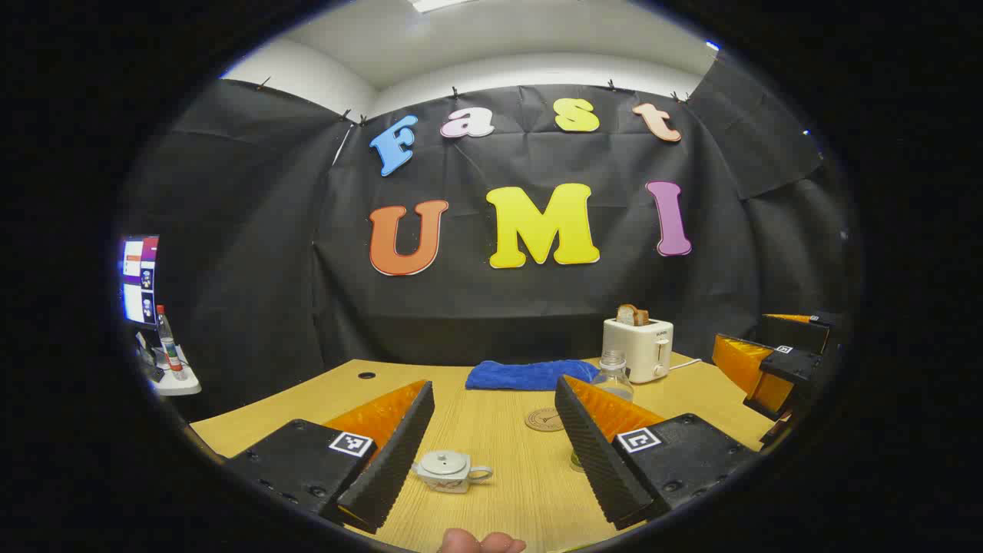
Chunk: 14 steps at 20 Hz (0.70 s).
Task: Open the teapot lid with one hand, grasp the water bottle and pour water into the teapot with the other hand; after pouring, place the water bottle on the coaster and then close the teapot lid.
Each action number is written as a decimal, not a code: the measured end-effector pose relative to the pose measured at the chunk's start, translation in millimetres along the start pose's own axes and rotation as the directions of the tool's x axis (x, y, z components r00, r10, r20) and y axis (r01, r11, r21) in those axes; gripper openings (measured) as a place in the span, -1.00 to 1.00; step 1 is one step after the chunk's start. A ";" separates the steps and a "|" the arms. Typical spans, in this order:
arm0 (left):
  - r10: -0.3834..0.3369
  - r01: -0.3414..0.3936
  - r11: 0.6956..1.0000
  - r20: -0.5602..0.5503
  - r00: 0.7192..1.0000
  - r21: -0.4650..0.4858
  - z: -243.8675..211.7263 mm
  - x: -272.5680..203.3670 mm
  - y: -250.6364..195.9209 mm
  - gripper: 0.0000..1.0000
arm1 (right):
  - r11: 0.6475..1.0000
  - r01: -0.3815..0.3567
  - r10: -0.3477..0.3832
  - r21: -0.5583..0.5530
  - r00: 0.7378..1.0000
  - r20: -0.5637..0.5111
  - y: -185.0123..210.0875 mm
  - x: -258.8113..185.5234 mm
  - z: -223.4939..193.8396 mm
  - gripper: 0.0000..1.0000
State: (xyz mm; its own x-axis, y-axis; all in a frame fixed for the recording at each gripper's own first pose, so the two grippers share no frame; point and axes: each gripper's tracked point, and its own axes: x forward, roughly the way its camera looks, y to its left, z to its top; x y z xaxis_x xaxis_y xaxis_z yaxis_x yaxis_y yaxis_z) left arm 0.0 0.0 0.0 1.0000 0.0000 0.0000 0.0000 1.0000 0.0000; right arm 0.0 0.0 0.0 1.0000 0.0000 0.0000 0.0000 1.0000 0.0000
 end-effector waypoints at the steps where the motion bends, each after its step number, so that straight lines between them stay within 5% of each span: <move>1: 0.002 -0.002 1.000 0.000 1.000 -0.001 -0.6 0.5 1.2 0.98 | 1.000 -0.001 0.001 0.002 1.000 -0.004 0.7 0.7 -1.2 0.94; 14: 0.009 -0.009 1.000 -0.003 1.000 -0.002 -4.0 3.7 6.7 0.98 | 1.000 0.001 -0.001 -0.003 1.000 0.012 5.2 -2.6 0.1 0.94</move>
State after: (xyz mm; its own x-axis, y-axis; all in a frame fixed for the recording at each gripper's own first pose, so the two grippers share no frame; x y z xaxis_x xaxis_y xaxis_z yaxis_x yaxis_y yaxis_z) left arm 3.7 6.7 -4.0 1.0000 0.0090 -0.0030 -0.0090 1.0000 -0.0023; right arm -2.6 5.2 0.1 0.9999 -0.0006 0.0116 0.0007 1.0000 -0.0032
